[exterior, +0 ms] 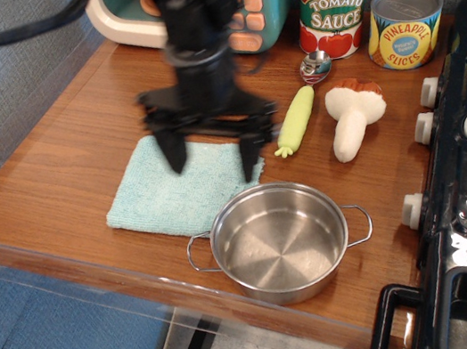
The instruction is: Move the towel to the lower left of the table.
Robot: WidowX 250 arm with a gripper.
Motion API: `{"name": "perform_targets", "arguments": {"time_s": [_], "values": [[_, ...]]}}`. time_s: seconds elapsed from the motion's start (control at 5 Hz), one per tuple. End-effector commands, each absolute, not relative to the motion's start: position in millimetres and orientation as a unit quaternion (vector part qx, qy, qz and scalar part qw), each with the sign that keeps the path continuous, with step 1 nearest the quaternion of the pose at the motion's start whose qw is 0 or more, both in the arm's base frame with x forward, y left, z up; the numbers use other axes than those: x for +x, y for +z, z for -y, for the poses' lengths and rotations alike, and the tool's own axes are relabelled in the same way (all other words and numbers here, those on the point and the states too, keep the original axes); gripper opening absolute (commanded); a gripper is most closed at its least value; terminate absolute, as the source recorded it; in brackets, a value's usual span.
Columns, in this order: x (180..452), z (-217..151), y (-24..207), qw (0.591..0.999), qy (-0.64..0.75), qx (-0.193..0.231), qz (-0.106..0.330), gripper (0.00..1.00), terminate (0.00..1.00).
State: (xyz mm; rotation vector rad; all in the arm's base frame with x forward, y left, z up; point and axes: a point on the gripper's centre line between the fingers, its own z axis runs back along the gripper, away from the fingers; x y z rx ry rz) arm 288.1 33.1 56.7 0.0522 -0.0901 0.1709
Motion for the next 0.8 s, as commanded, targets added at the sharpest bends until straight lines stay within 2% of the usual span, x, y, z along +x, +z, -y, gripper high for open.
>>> {"name": "perform_targets", "arguments": {"time_s": [0.0,0.6], "values": [[297,-73,44,0.991,0.087,0.06,0.08,1.0,0.0],[282,-64,2,0.993,0.094,0.032,0.068,1.0,0.0]]}}
